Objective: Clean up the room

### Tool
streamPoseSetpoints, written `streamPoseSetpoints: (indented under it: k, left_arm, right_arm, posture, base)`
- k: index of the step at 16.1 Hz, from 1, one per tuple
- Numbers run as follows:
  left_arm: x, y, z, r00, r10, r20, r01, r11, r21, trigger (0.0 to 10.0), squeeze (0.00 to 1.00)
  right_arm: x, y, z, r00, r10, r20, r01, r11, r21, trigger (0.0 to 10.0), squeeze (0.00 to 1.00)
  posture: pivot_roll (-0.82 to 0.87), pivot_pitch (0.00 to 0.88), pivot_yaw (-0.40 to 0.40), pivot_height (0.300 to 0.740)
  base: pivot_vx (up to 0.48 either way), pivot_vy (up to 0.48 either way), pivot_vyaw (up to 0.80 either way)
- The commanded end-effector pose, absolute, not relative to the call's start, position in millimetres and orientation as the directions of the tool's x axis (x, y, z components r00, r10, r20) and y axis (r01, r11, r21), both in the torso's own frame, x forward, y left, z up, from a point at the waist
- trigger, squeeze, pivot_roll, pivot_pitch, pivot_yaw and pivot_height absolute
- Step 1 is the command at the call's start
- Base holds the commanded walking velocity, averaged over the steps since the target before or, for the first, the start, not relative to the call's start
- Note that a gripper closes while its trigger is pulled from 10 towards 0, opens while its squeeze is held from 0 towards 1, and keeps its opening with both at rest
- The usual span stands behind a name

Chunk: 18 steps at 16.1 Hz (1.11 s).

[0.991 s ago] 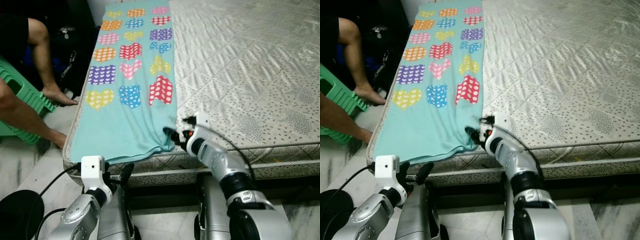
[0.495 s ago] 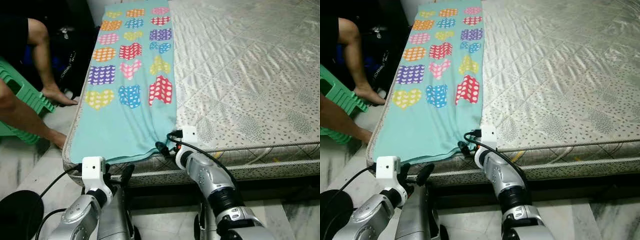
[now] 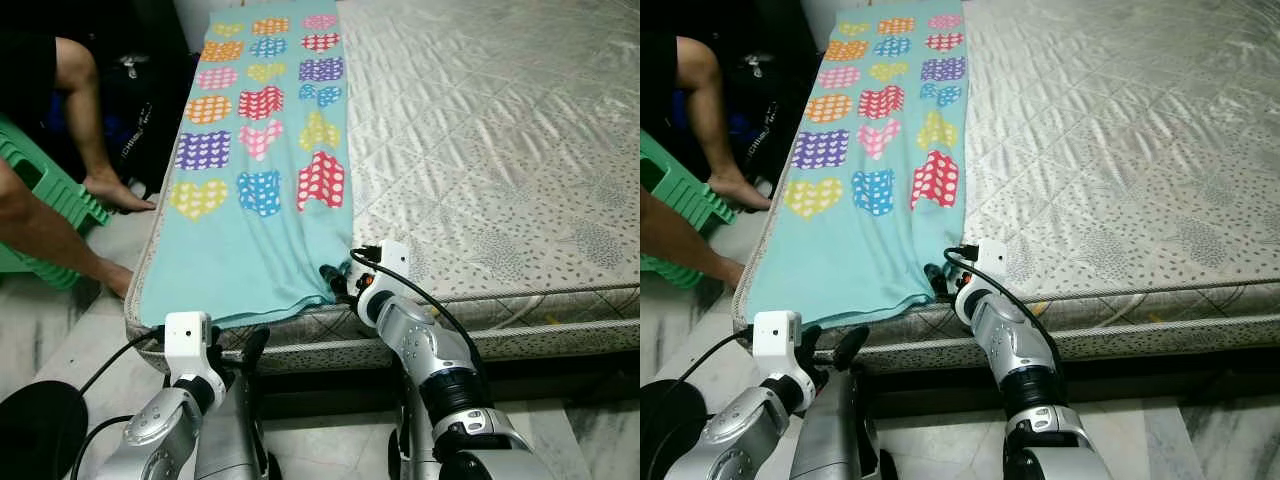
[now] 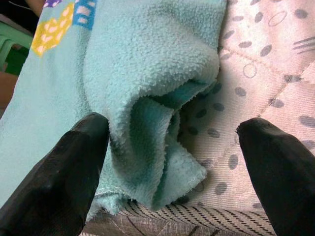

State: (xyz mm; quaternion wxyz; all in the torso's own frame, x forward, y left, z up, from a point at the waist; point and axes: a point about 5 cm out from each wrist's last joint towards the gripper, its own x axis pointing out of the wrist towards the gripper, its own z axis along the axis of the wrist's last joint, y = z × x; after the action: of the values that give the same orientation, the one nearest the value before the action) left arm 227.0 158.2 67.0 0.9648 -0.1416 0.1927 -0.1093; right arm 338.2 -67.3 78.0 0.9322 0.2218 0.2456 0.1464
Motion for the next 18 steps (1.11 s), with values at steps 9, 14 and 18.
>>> streamPoseSetpoints:
  k: [9,14,18]
  left_arm:
    - [228,163,64,0.894,-0.261,-0.365,0.150,0.941,-0.304,10.0,0.00]
    - [229,162,64,0.895,-0.260,-0.362,0.150,0.940,-0.305,10.0,0.00]
    - [229,162,64,0.896,-0.259,-0.361,0.147,0.940,-0.308,10.0,0.00]
  right_arm:
    - [330,-28,76,0.809,0.418,-0.412,-0.131,0.813,0.567,0.0,0.00]
    - [331,-32,74,0.817,0.393,-0.421,-0.083,0.804,0.589,0.0,0.00]
    - [333,-35,72,0.822,0.376,-0.428,-0.060,0.804,0.591,0.0,0.00]
  posture:
    - [0.01,0.081,0.126,0.500]
    - [0.01,0.080,0.126,0.500]
    - [0.01,0.079,0.124,0.500]
  base:
    - [0.000,0.000,0.00]
    - [0.000,0.000,0.00]
    - [0.000,0.000,0.00]
